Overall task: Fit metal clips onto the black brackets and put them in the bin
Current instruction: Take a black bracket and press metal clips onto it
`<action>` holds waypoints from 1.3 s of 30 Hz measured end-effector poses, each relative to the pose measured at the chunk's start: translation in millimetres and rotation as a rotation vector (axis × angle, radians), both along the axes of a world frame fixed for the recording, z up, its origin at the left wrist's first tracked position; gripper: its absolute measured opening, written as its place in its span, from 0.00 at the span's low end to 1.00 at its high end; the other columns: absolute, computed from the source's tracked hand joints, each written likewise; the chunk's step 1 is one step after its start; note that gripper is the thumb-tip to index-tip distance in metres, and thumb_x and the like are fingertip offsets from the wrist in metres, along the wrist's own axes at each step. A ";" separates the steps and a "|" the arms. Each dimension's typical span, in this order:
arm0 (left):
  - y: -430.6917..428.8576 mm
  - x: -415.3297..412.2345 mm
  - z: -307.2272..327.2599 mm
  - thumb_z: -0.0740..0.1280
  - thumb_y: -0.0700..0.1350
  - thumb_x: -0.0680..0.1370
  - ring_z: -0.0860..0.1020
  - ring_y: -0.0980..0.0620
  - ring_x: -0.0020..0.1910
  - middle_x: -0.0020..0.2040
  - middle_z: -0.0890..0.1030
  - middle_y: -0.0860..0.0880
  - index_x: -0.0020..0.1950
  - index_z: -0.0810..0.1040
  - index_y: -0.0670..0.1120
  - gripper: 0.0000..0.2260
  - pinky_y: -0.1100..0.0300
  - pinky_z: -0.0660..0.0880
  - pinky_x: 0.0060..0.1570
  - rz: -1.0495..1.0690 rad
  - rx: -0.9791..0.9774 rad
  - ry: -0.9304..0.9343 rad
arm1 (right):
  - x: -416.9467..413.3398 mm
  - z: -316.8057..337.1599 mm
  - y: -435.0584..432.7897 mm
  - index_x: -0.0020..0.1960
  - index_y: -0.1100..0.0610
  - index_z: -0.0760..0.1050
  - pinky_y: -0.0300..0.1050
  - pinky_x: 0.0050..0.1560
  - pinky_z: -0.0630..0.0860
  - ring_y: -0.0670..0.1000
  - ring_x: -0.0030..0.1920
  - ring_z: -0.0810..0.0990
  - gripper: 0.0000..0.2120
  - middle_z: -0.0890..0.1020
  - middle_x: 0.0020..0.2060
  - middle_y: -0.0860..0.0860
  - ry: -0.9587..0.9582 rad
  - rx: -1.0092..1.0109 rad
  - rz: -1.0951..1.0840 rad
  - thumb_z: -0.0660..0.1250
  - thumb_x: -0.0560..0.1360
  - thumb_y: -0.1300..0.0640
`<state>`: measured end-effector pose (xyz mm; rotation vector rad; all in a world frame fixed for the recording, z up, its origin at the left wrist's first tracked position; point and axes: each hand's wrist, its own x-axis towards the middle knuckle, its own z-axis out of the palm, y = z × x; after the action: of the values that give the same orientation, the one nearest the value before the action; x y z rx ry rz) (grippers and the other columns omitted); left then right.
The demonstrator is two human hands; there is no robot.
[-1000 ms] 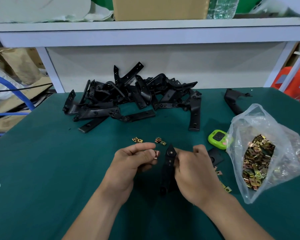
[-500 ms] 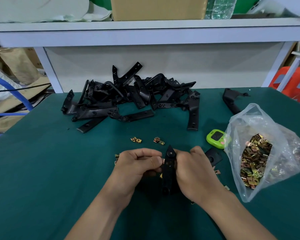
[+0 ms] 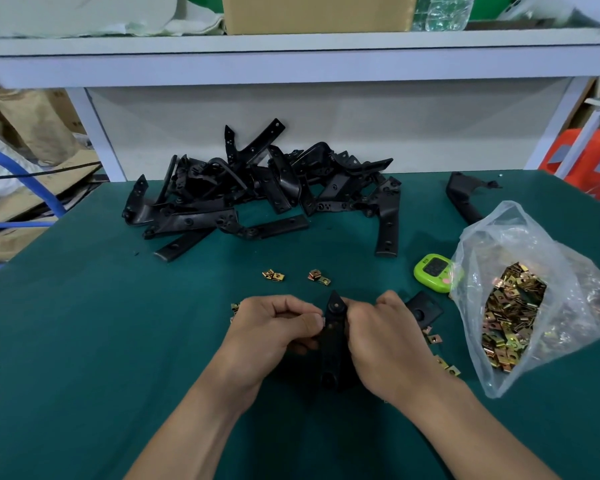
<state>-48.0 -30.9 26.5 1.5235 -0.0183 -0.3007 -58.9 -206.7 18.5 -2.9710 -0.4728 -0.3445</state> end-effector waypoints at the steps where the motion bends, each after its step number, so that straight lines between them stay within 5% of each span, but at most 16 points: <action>1: -0.4 0.0 0.2 0.75 0.36 0.74 0.82 0.51 0.34 0.38 0.85 0.42 0.40 0.86 0.43 0.04 0.63 0.77 0.34 -0.002 0.005 0.010 | 0.5 -0.5 0.2 0.44 0.46 0.66 0.47 0.47 0.61 0.52 0.29 0.66 0.13 0.73 0.31 0.45 -0.007 -0.011 -0.002 0.63 0.72 0.64; 9: 0.6 1.1 4.6 0.73 0.35 0.76 0.81 0.52 0.32 0.35 0.84 0.45 0.35 0.85 0.47 0.12 0.65 0.76 0.32 -0.046 0.022 0.046 | 3.2 -2.0 2.7 0.42 0.47 0.65 0.47 0.43 0.56 0.55 0.28 0.72 0.18 0.75 0.28 0.47 -0.050 -0.074 -0.002 0.69 0.66 0.66; 19: 9.1 1.8 7.3 0.74 0.34 0.75 0.80 0.51 0.30 0.35 0.84 0.43 0.37 0.86 0.45 0.09 0.64 0.76 0.31 -0.130 0.083 0.023 | 1.2 -2.7 4.5 0.44 0.47 0.66 0.47 0.44 0.54 0.54 0.31 0.73 0.12 0.75 0.31 0.47 -0.030 -0.147 0.000 0.66 0.73 0.61; 24: 7.7 0.1 0.0 0.73 0.36 0.76 0.84 0.51 0.38 0.42 0.87 0.42 0.48 0.88 0.45 0.06 0.64 0.78 0.37 -0.075 0.052 0.026 | 2.7 -3.8 6.3 0.45 0.47 0.64 0.47 0.45 0.53 0.54 0.31 0.69 0.11 0.74 0.33 0.46 -0.026 -0.196 -0.002 0.62 0.74 0.62; 31: -2.6 -3.9 1.0 0.72 0.36 0.78 0.83 0.55 0.35 0.37 0.85 0.48 0.37 0.87 0.48 0.12 0.65 0.78 0.36 -0.068 0.076 0.009 | 1.4 -3.0 8.2 0.48 0.48 0.67 0.48 0.46 0.54 0.53 0.35 0.76 0.08 0.77 0.36 0.46 -0.011 -0.211 -0.022 0.62 0.75 0.60; 34: -5.2 -6.4 3.5 0.70 0.37 0.79 0.84 0.53 0.38 0.40 0.87 0.46 0.42 0.88 0.45 0.09 0.64 0.79 0.37 -0.077 0.087 -0.008 | 1.0 -2.7 7.8 0.49 0.48 0.68 0.48 0.46 0.55 0.52 0.36 0.77 0.08 0.78 0.36 0.47 -0.001 -0.206 -0.028 0.63 0.75 0.59; 39: -21.0 -15.5 -0.6 0.75 0.49 0.74 0.82 0.64 0.33 0.34 0.85 0.59 0.39 0.86 0.55 0.04 0.71 0.75 0.32 0.145 0.452 -0.222 | 1.7 -2.2 6.9 0.52 0.49 0.72 0.51 0.47 0.63 0.53 0.42 0.81 0.10 0.80 0.41 0.47 0.028 -0.185 -0.087 0.65 0.73 0.59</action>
<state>-63.5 -51.9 25.9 1.9910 -0.0164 -0.0151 -57.2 -199.8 16.3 -3.1787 -0.3936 -0.2805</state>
